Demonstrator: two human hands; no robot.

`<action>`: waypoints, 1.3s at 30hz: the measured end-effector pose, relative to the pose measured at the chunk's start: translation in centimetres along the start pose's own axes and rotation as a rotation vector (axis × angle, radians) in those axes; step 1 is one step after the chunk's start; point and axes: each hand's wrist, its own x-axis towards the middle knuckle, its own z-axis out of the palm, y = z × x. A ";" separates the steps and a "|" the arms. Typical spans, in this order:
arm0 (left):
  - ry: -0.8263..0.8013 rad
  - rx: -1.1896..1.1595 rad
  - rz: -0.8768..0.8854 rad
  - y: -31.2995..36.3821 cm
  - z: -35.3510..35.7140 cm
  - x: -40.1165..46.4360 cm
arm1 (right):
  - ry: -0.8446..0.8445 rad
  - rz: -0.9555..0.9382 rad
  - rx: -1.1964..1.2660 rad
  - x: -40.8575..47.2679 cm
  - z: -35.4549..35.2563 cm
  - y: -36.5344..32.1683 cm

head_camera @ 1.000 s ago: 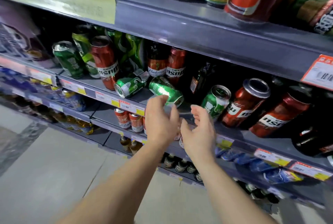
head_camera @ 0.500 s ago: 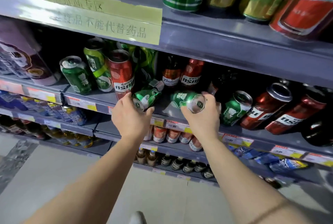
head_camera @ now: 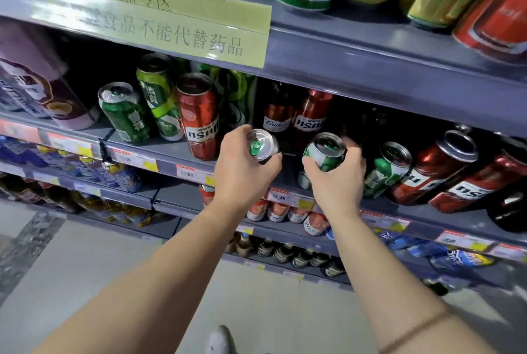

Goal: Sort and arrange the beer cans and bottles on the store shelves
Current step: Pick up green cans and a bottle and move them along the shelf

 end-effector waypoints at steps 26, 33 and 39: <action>0.318 -0.055 -0.375 -11.4 -15.6 4.9 | -0.296 -0.021 0.073 -10.2 12.1 -8.3; -0.052 -0.034 -0.318 -16.0 -17.4 11.4 | -0.139 0.147 -0.026 -7.8 16.8 -12.0; -0.101 -0.037 -0.196 -16.3 -17.2 10.8 | -0.107 0.161 -0.059 -7.2 16.7 -12.1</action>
